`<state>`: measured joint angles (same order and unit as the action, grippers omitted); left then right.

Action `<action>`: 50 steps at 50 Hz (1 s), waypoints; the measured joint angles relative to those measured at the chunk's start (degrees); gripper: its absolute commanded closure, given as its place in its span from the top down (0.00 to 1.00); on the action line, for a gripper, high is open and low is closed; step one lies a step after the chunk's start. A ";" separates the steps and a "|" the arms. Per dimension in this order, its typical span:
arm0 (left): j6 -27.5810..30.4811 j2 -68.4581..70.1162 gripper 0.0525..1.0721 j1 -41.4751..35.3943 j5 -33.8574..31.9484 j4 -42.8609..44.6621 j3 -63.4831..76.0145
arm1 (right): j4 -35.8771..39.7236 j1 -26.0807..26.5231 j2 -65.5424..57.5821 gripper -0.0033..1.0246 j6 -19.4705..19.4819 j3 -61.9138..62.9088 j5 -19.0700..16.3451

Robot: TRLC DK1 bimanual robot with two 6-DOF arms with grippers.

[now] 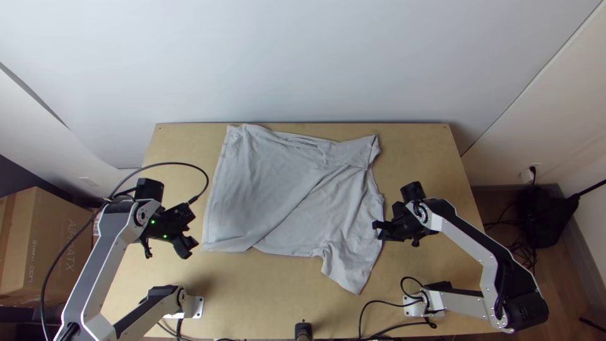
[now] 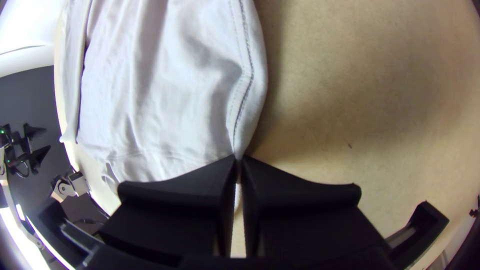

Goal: Fold the t-shirt

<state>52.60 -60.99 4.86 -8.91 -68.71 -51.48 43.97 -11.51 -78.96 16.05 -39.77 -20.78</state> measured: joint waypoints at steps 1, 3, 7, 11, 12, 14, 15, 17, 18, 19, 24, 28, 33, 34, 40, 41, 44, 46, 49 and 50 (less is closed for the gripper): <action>0.33 -0.17 0.72 -0.04 0.11 -0.02 0.39 | 0.00 0.00 0.00 0.03 0.00 0.00 0.00; 0.68 -0.26 0.73 -0.31 0.13 0.00 1.11 | 0.00 0.00 0.00 0.03 0.00 0.00 0.02; 1.20 -1.01 0.73 -0.76 0.15 0.22 2.01 | 0.00 0.00 0.00 0.03 0.00 0.00 0.00; 1.22 -2.67 0.73 -1.22 0.13 0.42 2.34 | 0.00 0.00 0.00 0.03 0.00 0.00 0.02; 1.22 -3.13 0.73 -1.33 0.13 0.48 2.36 | 0.00 0.00 0.00 0.03 0.00 0.00 0.02; 1.22 -3.87 0.72 -1.51 0.11 0.68 2.36 | 0.00 0.00 0.00 0.03 0.00 0.00 0.00; 1.22 -4.15 0.72 -1.64 0.11 0.70 2.36 | 0.00 0.00 0.00 0.03 0.00 0.00 0.00; 1.22 -4.66 0.72 -1.86 0.09 0.70 2.36 | 0.00 0.00 0.00 0.03 0.00 0.00 0.00; 1.22 -5.01 0.72 -2.03 0.07 0.68 2.36 | 0.00 0.00 0.00 0.03 0.00 0.00 0.00; 1.20 -5.31 0.72 -2.23 0.00 0.70 2.36 | -0.02 0.00 0.00 0.03 0.00 0.00 0.02; 1.20 -7.30 0.72 -3.37 -0.90 0.87 2.54 | -0.02 0.07 0.00 0.03 0.00 0.00 0.00; 0.92 -8.92 0.62 -4.66 -1.84 1.36 2.75 | -0.02 0.24 0.00 0.03 0.00 0.00 0.00; 0.15 -11.13 0.24 -6.56 -2.73 3.76 3.56 | -0.33 0.33 0.00 0.03 0.00 0.00 0.02; -0.11 -11.61 0.19 -6.86 -2.71 4.17 3.78 | -0.37 0.33 0.00 0.03 0.00 0.00 0.00; -1.20 -15.08 0.03 -7.54 -2.73 7.15 4.57 | -0.44 0.57 0.00 0.03 0.00 0.00 0.00; -1.51 -15.76 0.03 -7.54 -2.73 7.50 4.57 | -0.44 0.70 0.00 0.03 0.00 0.00 0.00; -1.62 -16.96 0.03 -7.37 -2.73 8.24 4.55 | -0.46 0.90 0.00 0.03 0.00 0.04 0.00; -1.60 -17.51 0.03 -7.13 -2.73 8.24 4.39 | -0.50 1.05 0.00 0.03 0.00 0.09 0.00; -1.60 -17.99 0.03 -6.62 -2.73 8.22 3.54 | -0.52 1.18 0.00 0.03 0.00 0.09 -0.02; -1.60 -18.16 0.03 -6.45 -2.73 8.17 2.99 | -0.55 1.18 0.00 0.03 0.00 0.11 -0.02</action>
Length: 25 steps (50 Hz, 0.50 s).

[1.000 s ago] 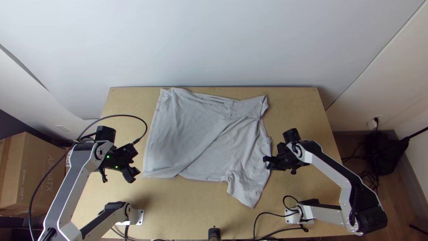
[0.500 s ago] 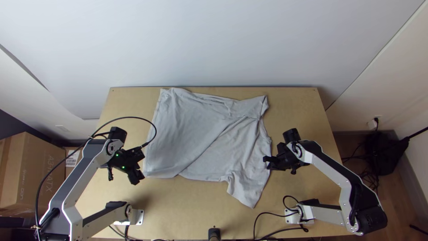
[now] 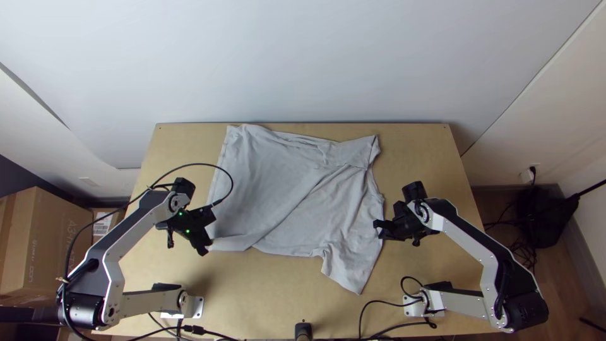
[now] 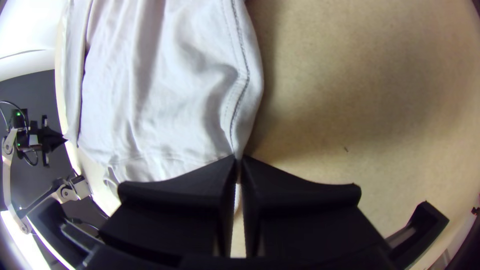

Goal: Fold the t-shirt

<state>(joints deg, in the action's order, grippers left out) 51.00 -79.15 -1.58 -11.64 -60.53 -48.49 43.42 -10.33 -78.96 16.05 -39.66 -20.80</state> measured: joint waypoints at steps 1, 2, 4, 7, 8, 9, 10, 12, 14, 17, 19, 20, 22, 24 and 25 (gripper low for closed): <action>0.00 -0.13 0.03 0.17 0.00 -0.11 -0.66 | -0.04 0.00 0.00 0.03 0.00 0.00 0.00; 0.00 -0.39 0.03 0.39 0.00 -0.20 -1.46 | -0.07 0.00 0.00 0.03 0.00 0.00 0.00; 0.00 -1.07 0.03 0.87 -0.28 -0.44 -3.61 | -0.09 0.00 0.00 0.03 0.00 0.00 0.00; 0.02 -2.64 0.03 1.57 -1.09 -1.11 -7.50 | -0.09 0.00 0.00 0.03 0.00 0.00 0.00; 0.02 -3.21 0.03 1.79 -1.27 -1.29 -8.70 | -0.11 0.00 0.00 0.03 0.00 0.00 0.00; 0.00 -3.93 0.03 2.03 -1.33 -1.38 -10.05 | -0.11 0.00 0.00 0.03 0.00 0.00 0.00; 0.00 -4.61 0.03 2.19 -1.49 -1.49 -11.32 | -0.11 0.00 0.00 0.03 0.00 0.02 0.00; 0.00 -6.03 0.03 2.47 -1.88 -1.51 -13.60 | -0.20 0.00 0.02 0.03 0.00 0.13 0.00; 0.00 -7.41 0.03 2.62 -2.19 -1.51 -15.30 | -0.39 0.02 0.17 0.03 0.00 0.26 0.00; -0.02 -9.57 0.03 2.71 -2.93 -1.51 -17.88 | -0.55 0.02 0.33 0.03 0.20 0.37 0.00; -0.04 -10.95 0.03 2.60 -3.21 -1.49 -19.12 | -0.57 0.02 0.39 0.03 0.24 0.42 -0.02; -0.20 -11.65 0.03 2.56 -3.48 -1.40 -19.71 | -0.59 0.09 0.39 0.03 0.33 0.44 -0.02; -0.68 -13.11 0.03 2.47 -4.20 -1.18 -20.81 | -0.70 0.15 0.48 0.03 0.42 0.57 -0.04; -1.38 -14.73 0.03 2.21 -4.35 -0.46 -22.03 | -0.76 0.28 0.55 0.03 0.42 0.63 -0.07; -1.81 -15.65 0.03 2.10 -4.46 -0.13 -22.62 | -0.76 0.28 0.55 0.03 0.42 0.68 -0.09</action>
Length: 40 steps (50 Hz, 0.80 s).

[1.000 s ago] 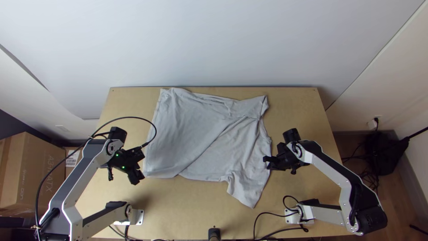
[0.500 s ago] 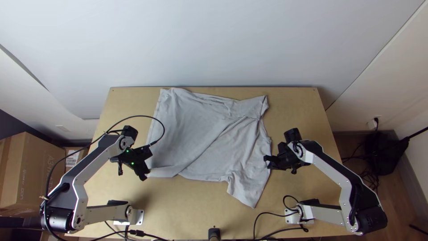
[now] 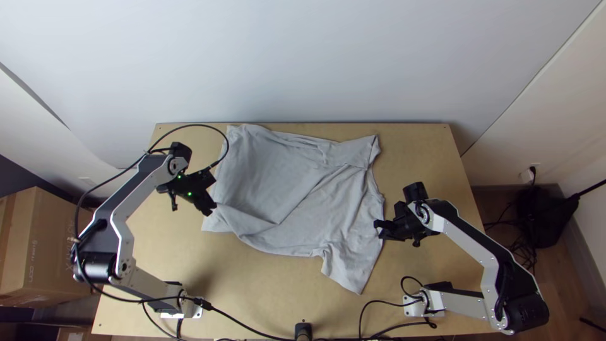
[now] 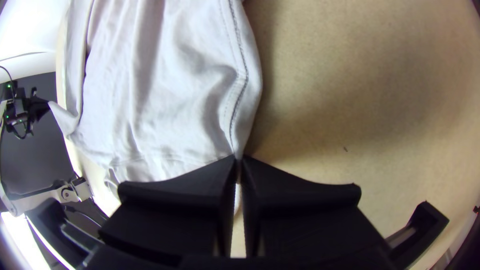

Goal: Fold the t-shirt

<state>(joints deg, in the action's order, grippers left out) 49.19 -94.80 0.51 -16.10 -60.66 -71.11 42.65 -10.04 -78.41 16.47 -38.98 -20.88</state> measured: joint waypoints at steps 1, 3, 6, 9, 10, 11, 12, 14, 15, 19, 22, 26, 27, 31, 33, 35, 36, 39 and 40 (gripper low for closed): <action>-0.44 -0.79 0.03 -0.11 -0.04 0.39 -0.76 | -0.04 0.00 0.00 0.03 0.00 0.00 -0.07; -1.42 -2.91 0.03 -0.42 -0.13 1.20 -2.54 | -0.09 0.00 0.00 0.03 0.00 0.00 -0.09; -2.89 -6.05 0.03 -0.76 -0.46 2.27 -5.05 | -0.11 0.00 0.00 0.03 0.02 0.00 -0.09; -3.91 -8.35 0.03 -1.01 -0.81 2.78 -6.73 | -0.13 0.00 0.00 0.03 0.02 0.00 -0.11; -4.46 -9.33 0.03 -1.16 -0.90 2.97 -7.21 | -0.13 0.00 0.00 0.03 0.02 0.00 -0.11; -4.85 -9.94 0.04 -1.18 -0.94 3.21 -7.56 | -0.15 0.00 0.00 0.03 0.02 0.00 -0.11; -5.35 -10.51 0.08 -1.22 -1.03 3.43 -7.72 | -0.15 0.00 0.00 0.03 0.02 0.00 -0.11; -6.23 -11.47 0.23 -1.40 -1.09 4.09 -7.96 | -0.15 0.00 0.00 0.03 0.02 0.00 -0.11; -6.71 -11.78 0.35 -1.44 -1.09 4.35 -8.00 | -0.15 0.00 0.00 0.03 0.02 0.00 -0.11; -8.41 -12.52 0.67 -1.44 -1.53 4.72 -8.02 | -0.15 0.00 0.00 0.03 0.04 0.00 -0.09; -9.46 -12.48 0.84 -1.40 -2.12 4.76 -8.09 | -0.15 0.04 0.00 0.03 0.04 0.02 -0.11; -10.78 -11.82 0.95 -0.90 -3.26 4.98 -8.55 | -0.17 0.04 0.04 0.03 0.04 0.07 -0.13; -11.06 -11.63 0.95 -0.68 -3.63 5.05 -8.68 | -0.17 0.04 0.04 0.03 0.04 0.07 -0.11; -12.68 -10.56 0.95 0.72 -5.25 4.90 -9.62 | -0.17 0.04 0.09 0.03 0.04 0.07 -0.11; -13.55 -9.81 0.95 1.95 -6.05 4.85 -10.40 | -0.17 0.04 0.09 0.03 0.04 0.07 -0.11; -14.10 -9.22 0.95 3.06 -6.51 4.33 -11.17 | -0.17 0.04 0.09 0.03 0.04 0.07 -0.11; -14.32 -8.87 0.94 3.72 -6.99 3.76 -11.72 | -0.20 0.04 0.09 0.03 0.04 0.07 -0.11; -14.51 -8.26 0.91 5.27 -7.87 1.53 -12.55 | -0.20 0.04 0.09 0.03 0.04 0.11 -0.11; -14.51 -8.11 0.89 5.79 -8.31 0.96 -12.59 | -0.20 0.04 0.11 0.03 0.04 0.11 -0.11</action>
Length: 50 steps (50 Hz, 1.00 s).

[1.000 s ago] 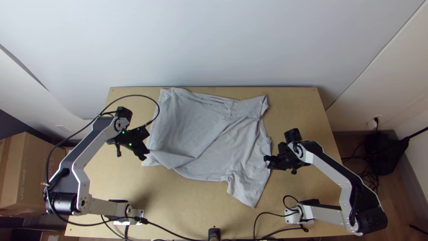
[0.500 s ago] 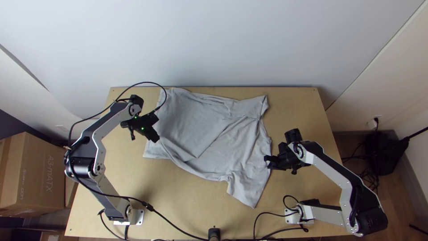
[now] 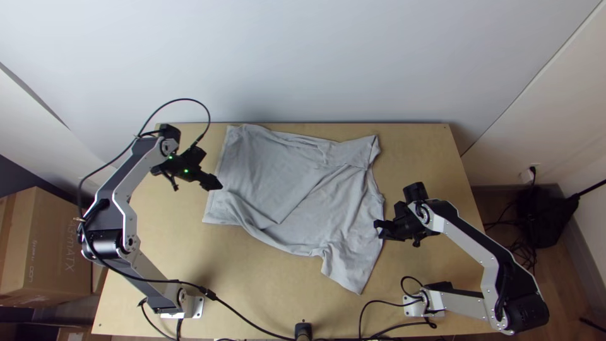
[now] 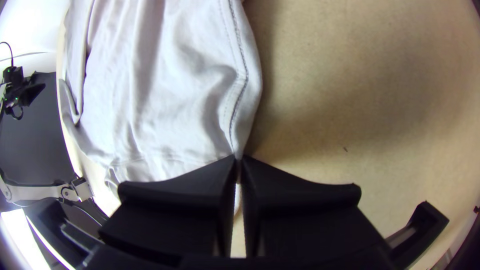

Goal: Fold the t-shirt

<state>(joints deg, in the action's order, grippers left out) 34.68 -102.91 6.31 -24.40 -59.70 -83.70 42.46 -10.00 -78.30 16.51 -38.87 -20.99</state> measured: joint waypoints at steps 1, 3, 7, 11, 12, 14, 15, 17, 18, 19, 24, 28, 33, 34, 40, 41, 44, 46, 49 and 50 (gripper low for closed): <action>0.07 0.09 0.87 0.50 -0.52 -0.66 -0.04 | -0.02 0.00 0.00 0.03 0.00 0.00 0.00; 0.52 0.09 0.84 1.31 -1.62 -2.75 -0.04 | -0.02 0.00 0.00 0.03 0.00 0.00 0.00; 1.81 -0.79 0.79 2.45 -3.30 -6.99 -0.04 | -0.02 0.00 0.00 0.03 0.00 0.00 0.00; 3.67 -2.99 0.75 3.13 -5.33 -11.06 -0.04 | -0.02 0.00 0.00 0.03 0.00 0.00 0.00; 4.04 -3.76 0.74 3.21 -5.64 -11.58 -0.04 | -0.02 0.00 0.00 0.03 0.00 0.00 0.00; 4.61 -5.22 0.75 3.41 -6.38 -12.41 -0.04 | -0.02 0.00 0.00 0.03 0.00 0.00 0.00; 4.94 -5.92 0.75 3.48 -6.54 -12.57 0.00 | -0.02 0.00 0.00 0.03 0.00 0.02 0.00; 5.33 -7.08 0.74 3.50 -6.71 -12.70 0.09 | -0.02 0.00 0.00 0.03 0.00 0.04 0.00; 5.46 -7.48 0.74 3.58 -6.73 -12.70 0.15 | -0.04 0.00 0.00 0.03 0.00 0.07 -0.02; 5.60 -7.78 0.74 3.58 -6.91 -12.70 0.22 | -0.04 0.00 0.00 0.03 0.00 0.07 0.00; 6.08 -8.26 0.74 3.67 -7.30 -12.68 0.44 | -0.13 0.00 0.00 0.03 0.00 0.11 -0.02; 6.12 -8.26 0.72 3.69 -7.56 -12.66 0.44 | -0.20 0.00 0.11 0.03 0.00 0.17 -0.02; 6.14 -8.26 0.72 3.80 -7.56 -12.41 0.76 | -0.20 0.00 0.11 0.03 0.00 0.17 -0.02; 6.19 -8.26 0.71 3.85 -7.56 -12.41 0.87 | -0.20 0.00 0.11 0.03 0.00 0.17 -0.02; 6.32 -8.37 0.71 4.07 -7.54 -11.50 1.64 | -0.22 0.00 0.11 0.03 0.02 0.22 -0.02; 6.32 -8.37 0.71 4.07 -7.54 -11.23 1.88 | -0.22 0.00 0.11 0.03 0.02 0.22 -0.02; 6.32 -8.48 0.71 4.07 -7.52 -10.84 2.40 | -0.24 0.00 0.22 0.03 0.09 0.22 0.00; 6.32 -8.48 0.71 4.07 -7.52 -10.60 2.71 | -0.26 0.00 0.26 0.03 0.17 0.26 -0.02; 6.32 -8.55 0.71 4.04 -7.52 -10.05 3.15 | -0.28 0.00 0.26 0.03 0.20 0.26 0.00; 6.29 -8.55 0.71 4.04 -7.52 -9.79 3.37 | -0.28 0.00 0.26 0.03 0.20 0.28 0.00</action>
<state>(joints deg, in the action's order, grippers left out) 40.97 -111.46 10.35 -31.92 -69.49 -80.34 42.17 -10.00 -78.04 16.71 -38.59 -20.99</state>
